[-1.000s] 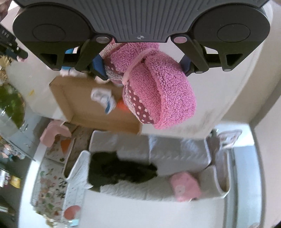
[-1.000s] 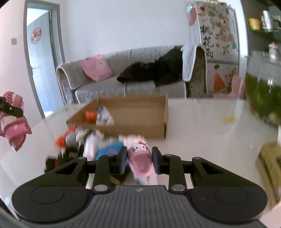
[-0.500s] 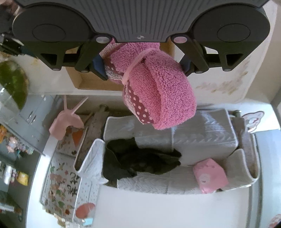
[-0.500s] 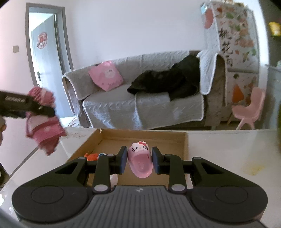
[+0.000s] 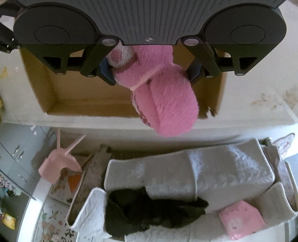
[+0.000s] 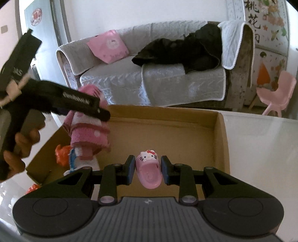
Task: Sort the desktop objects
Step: 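Carry both pink items into the box and open both tools, then move left tool to black fuzzy sock while right tool approaches white red-banded sock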
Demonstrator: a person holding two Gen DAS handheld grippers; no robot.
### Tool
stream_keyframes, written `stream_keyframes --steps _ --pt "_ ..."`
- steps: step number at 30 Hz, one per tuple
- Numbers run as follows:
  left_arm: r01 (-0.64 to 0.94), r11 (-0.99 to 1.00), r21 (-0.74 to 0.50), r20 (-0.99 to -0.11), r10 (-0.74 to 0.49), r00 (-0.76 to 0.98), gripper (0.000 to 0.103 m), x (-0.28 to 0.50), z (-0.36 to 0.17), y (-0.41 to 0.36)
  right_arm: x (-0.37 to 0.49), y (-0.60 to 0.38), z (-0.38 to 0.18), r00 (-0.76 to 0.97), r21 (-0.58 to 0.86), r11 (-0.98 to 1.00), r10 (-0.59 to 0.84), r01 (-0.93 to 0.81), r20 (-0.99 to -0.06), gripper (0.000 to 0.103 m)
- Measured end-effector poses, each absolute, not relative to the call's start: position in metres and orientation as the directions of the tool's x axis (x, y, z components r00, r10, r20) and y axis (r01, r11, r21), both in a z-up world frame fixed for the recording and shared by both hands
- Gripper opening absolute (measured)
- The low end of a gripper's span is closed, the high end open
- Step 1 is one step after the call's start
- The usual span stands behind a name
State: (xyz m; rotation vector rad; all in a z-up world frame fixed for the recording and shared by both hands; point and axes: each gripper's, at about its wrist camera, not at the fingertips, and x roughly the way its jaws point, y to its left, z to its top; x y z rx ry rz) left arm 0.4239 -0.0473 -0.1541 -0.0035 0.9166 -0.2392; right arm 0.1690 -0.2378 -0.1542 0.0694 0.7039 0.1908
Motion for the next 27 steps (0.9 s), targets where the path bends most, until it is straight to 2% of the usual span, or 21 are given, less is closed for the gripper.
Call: stream_keyframes --steps 3,4,5,7,8,18,27 --pt "0.21 0.973 -0.097 -0.793 -0.203 0.574 0.083 0.426 -0.159 -0.049 0.169 -0.236 -0.151 0.747 0.111 0.982 0.188 -0.152 -0.637 0.028" --pt "0.206 0.974 -0.098 -0.793 -0.202 0.576 0.083 0.425 -0.158 -0.048 0.168 -0.236 -0.151 0.746 0.11 0.982 0.186 -0.15 -0.639 0.033" --pt "0.204 0.973 -0.104 -0.792 -0.205 0.576 0.083 0.423 -0.157 -0.046 0.167 -0.236 -0.151 0.747 0.111 0.982 0.188 -0.152 -0.638 0.046" --pt "0.202 0.973 -0.112 -0.795 -0.209 0.57 0.083 0.425 -0.153 -0.046 0.161 -0.235 -0.148 0.759 0.094 0.983 0.179 -0.155 -0.626 0.064" --pt "0.199 0.973 -0.116 -0.796 -0.211 0.568 0.083 0.424 -0.152 -0.045 0.165 -0.234 -0.146 0.762 0.094 0.984 0.179 -0.154 -0.623 0.062" --pt "0.212 0.968 -0.133 -0.75 -0.238 0.618 0.085 0.409 -0.111 -0.038 0.121 -0.252 -0.111 0.816 0.096 0.982 0.191 -0.166 -0.546 0.064" --pt "0.241 0.96 -0.139 -0.71 -0.267 0.652 0.091 0.289 -0.098 0.017 -0.002 -0.283 -0.108 0.865 0.089 0.991 0.127 -0.096 -0.485 0.072"
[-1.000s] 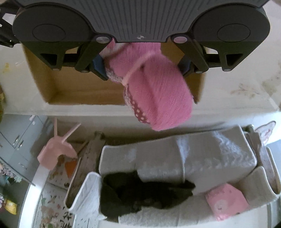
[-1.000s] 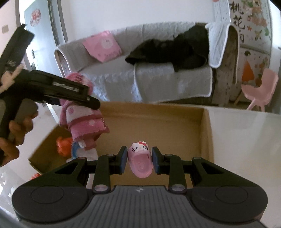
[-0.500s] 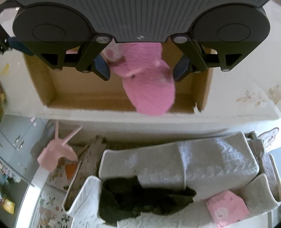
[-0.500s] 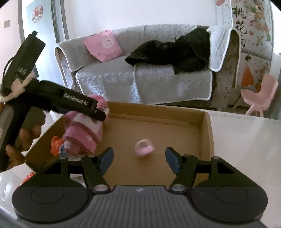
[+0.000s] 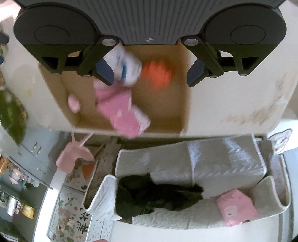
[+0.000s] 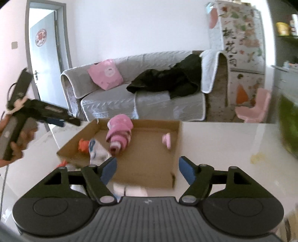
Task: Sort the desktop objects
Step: 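Move left tool to black fuzzy sock while right tool approaches white red-banded sock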
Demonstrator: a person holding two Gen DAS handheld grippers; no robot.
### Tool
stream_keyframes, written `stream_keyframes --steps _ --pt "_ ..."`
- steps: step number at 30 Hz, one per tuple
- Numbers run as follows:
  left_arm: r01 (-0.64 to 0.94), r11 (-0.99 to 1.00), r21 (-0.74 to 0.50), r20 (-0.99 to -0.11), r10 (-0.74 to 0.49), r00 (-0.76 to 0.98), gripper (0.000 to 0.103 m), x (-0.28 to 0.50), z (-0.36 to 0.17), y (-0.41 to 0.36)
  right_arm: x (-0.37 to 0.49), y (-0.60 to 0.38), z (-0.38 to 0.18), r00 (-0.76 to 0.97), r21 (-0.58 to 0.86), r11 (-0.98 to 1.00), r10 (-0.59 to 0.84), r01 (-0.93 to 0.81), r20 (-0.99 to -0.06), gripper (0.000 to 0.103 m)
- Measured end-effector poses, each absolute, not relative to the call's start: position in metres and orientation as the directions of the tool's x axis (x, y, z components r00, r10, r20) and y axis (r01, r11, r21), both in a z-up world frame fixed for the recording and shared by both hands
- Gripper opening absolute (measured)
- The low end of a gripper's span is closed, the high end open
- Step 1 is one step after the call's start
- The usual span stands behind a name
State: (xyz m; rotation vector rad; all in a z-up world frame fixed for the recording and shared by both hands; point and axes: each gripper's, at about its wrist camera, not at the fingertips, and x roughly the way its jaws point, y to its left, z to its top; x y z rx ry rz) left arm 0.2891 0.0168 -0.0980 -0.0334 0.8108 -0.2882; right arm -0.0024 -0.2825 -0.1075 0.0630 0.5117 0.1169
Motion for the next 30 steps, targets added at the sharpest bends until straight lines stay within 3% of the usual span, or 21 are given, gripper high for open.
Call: stream_keyframes --steps 11,23,27,30 --pt "0.338 0.931 -0.139 -0.731 -0.327 0.598 0.097 0.141 -0.133 0.032 -0.084 -0.239 -0.135 0.871 0.183 0.98 0.158 -0.08 -0.465 0.076" --pt "0.378 0.898 -0.226 -0.768 -0.403 0.497 0.097 0.101 -0.162 0.009 -0.101 -0.184 -0.164 0.848 0.116 0.981 0.191 -0.153 -0.495 0.077" --pt "0.387 0.91 -0.148 -0.743 -0.36 0.564 0.098 0.098 -0.155 0.007 -0.105 -0.185 -0.173 0.843 0.116 0.982 0.189 -0.151 -0.503 0.077" --pt "0.359 0.918 -0.169 -0.754 -0.355 0.553 0.098 0.117 -0.159 0.011 -0.105 -0.186 -0.176 0.846 0.121 0.983 0.181 -0.139 -0.502 0.077"
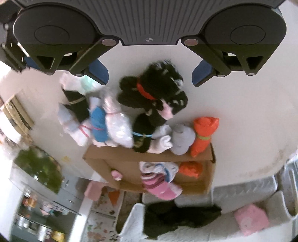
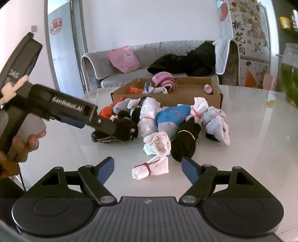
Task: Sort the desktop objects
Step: 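Move left tool to black fuzzy sock while right tool approaches white red-banded sock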
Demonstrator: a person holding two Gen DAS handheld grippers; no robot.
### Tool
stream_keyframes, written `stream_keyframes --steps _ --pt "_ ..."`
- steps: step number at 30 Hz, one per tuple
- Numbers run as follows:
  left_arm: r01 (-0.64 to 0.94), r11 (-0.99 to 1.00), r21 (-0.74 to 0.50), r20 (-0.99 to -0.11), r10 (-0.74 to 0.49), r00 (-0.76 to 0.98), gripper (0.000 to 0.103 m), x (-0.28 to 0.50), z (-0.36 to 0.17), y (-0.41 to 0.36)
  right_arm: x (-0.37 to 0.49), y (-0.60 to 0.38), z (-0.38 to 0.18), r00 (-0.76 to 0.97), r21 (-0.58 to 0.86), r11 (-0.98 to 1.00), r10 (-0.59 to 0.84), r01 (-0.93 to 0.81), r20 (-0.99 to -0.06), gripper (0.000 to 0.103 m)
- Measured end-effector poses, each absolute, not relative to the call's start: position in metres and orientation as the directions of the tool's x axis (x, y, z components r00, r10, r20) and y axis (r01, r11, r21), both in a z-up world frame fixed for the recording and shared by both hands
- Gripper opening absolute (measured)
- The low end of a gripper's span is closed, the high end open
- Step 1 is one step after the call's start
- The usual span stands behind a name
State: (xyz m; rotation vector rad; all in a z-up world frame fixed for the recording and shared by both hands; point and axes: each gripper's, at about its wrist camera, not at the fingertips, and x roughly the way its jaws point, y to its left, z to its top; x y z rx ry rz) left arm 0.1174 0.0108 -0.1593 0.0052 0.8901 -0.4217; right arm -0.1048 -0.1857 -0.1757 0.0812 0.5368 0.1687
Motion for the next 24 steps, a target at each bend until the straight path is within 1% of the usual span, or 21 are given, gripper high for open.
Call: stream_keyframes --steps 2,4,5,9,13,16,21,24 --pt "0.357 0.91 -0.211 -0.77 -0.379 0.512 0.098 0.131 -0.169 0.013 -0.102 -0.187 -0.177 0.848 0.13 0.983 0.179 -0.132 -0.498 0.077" --pt "0.348 0.905 -0.246 -0.787 -0.396 0.473 0.094 0.138 -0.177 0.011 -0.102 -0.186 -0.179 0.849 0.13 0.984 0.172 -0.122 -0.5 0.077" --pt "0.344 0.897 -0.278 -0.79 -0.417 0.449 0.094 0.138 -0.181 0.011 -0.101 -0.187 -0.181 0.846 0.132 0.984 0.168 -0.117 -0.505 0.077" --pt "0.379 0.863 -0.332 -0.768 -0.481 0.423 0.095 0.121 -0.182 0.002 -0.108 -0.19 -0.185 0.846 0.139 0.986 0.147 -0.088 -0.513 0.078" --pt "0.452 0.828 -0.332 -0.754 -0.521 0.4 0.095 0.097 -0.178 -0.009 -0.112 -0.194 -0.187 0.846 0.144 0.987 0.132 -0.066 -0.517 0.079" --pt "0.49 0.821 -0.292 -0.745 -0.517 0.422 0.096 0.082 -0.172 -0.011 -0.113 -0.192 -0.189 0.841 0.141 0.987 0.136 -0.071 -0.523 0.079" --pt "0.461 0.863 -0.209 -0.757 -0.441 0.483 0.098 0.085 -0.164 0.0 -0.111 -0.181 -0.191 0.843 0.133 0.987 0.149 -0.093 -0.517 0.08" --pt "0.425 0.88 -0.213 -0.755 -0.424 0.5 0.098 0.101 -0.158 0.0 -0.107 -0.175 -0.194 0.838 0.135 0.986 0.153 -0.096 -0.524 0.08"
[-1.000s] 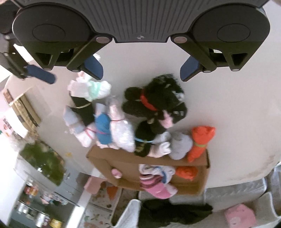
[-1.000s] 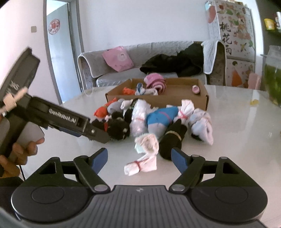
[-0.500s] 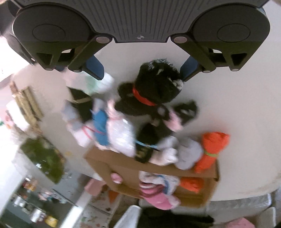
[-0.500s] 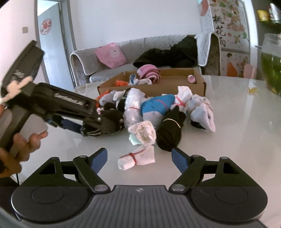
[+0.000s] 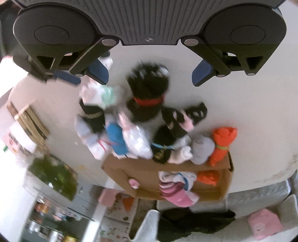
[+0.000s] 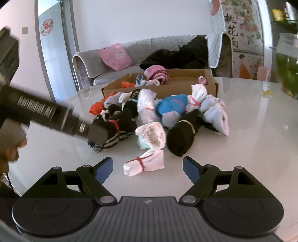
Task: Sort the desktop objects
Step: 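Move left tool to black fuzzy sock while right tool approaches white red-banded sock, then close left tool on black sock while right tool closes on white red-banded sock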
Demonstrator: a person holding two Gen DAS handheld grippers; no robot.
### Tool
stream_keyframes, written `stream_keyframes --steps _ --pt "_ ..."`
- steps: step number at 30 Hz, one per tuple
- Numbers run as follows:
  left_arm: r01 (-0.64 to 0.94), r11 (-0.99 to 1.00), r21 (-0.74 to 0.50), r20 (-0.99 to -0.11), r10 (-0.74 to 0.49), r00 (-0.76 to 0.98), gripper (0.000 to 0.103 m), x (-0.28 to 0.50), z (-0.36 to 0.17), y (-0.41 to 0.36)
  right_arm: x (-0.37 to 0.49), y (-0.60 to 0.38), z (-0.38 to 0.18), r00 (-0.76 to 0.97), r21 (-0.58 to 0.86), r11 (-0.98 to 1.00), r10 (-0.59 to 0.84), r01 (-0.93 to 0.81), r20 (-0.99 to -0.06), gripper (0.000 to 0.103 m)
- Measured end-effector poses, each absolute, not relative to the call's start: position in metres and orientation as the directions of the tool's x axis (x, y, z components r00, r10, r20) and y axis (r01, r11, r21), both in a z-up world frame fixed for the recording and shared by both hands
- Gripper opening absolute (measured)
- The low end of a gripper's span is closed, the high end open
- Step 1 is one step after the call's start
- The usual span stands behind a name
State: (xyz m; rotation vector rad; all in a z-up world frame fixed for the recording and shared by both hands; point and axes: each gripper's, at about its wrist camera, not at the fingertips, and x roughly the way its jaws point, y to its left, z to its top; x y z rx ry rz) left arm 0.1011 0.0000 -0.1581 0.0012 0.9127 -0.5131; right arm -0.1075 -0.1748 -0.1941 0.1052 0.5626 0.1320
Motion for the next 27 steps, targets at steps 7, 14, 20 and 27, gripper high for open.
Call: stream_keyframes --steps 7,14,20,27 --pt "0.411 0.885 -0.218 -0.771 -0.414 0.483 0.1 0.127 -0.17 -0.025 -0.106 -0.165 -0.199 0.841 0.107 0.989 0.14 -0.099 -0.523 0.079" --pt "0.402 0.893 -0.201 -0.798 -0.387 0.462 0.093 0.132 -0.186 -0.039 -0.108 -0.153 -0.2 0.855 0.025 0.993 0.114 -0.117 -0.506 0.054" --pt "0.4 0.912 -0.087 -0.8 -0.303 0.517 0.063 0.121 -0.185 -0.046 -0.11 -0.148 -0.198 0.856 0.009 0.991 0.119 -0.132 -0.503 0.043" --pt "0.383 0.916 -0.121 -0.813 -0.313 0.491 0.05 0.118 -0.18 -0.038 -0.11 -0.147 -0.195 0.852 0.014 0.99 0.127 -0.14 -0.508 0.042"
